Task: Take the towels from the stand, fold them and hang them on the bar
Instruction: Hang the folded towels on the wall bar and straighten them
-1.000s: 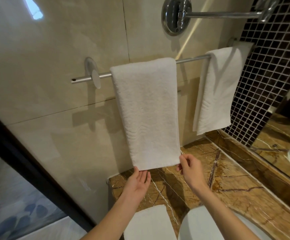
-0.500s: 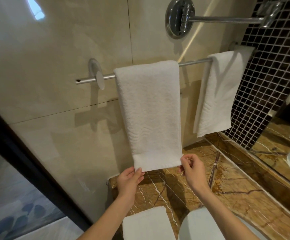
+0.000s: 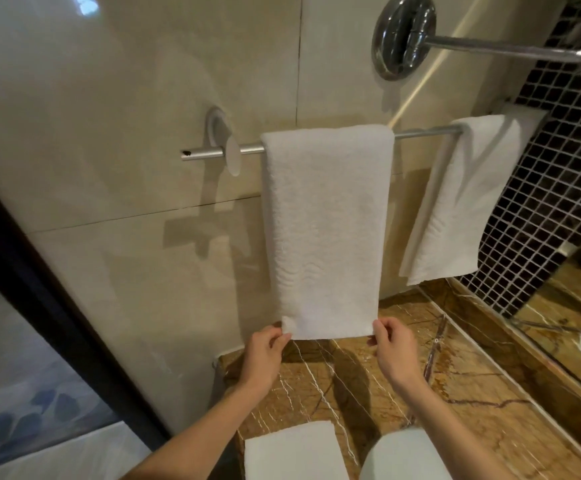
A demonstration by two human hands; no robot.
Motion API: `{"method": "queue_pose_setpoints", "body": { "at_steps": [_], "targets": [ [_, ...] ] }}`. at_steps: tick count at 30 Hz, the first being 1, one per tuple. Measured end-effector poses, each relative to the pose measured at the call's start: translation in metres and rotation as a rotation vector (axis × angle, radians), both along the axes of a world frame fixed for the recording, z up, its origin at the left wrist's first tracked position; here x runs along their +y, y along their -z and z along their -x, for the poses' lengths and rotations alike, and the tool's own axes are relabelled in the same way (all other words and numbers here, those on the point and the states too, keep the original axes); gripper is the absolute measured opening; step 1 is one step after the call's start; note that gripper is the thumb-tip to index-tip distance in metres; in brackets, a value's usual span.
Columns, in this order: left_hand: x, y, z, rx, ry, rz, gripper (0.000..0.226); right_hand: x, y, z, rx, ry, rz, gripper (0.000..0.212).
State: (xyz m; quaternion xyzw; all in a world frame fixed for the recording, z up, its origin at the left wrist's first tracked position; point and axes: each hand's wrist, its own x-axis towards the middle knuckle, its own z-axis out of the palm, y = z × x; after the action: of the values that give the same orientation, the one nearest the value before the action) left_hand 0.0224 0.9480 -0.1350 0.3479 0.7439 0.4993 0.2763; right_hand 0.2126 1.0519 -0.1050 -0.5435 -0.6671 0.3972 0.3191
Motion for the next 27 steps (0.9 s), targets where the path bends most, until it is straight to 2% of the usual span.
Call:
{"method": "queue_pose_setpoints", "body": {
  "at_steps": [6,14,22,25,27],
  "targets": [
    [0.009,0.014,0.009,0.033,0.061,0.042,0.017,0.007,0.007,0.005,-0.063,0.020,-0.040,0.018],
    [0.021,0.007,0.022,-0.017,0.023,0.053,0.010,0.015,0.009,0.020,-0.085,0.039,-0.039,0.012],
    [0.027,0.010,0.026,0.056,-0.032,0.032,0.027,0.018,0.008,0.026,-0.096,0.054,-0.019,0.014],
    [0.025,0.015,0.027,0.062,0.005,-0.028,0.012,0.013,0.001,0.027,-0.051,0.091,0.005,0.017],
    [0.023,0.018,0.027,0.076,0.013,-0.068,0.010,0.009,-0.016,0.030,-0.009,0.146,-0.035,0.022]
  ]
}}
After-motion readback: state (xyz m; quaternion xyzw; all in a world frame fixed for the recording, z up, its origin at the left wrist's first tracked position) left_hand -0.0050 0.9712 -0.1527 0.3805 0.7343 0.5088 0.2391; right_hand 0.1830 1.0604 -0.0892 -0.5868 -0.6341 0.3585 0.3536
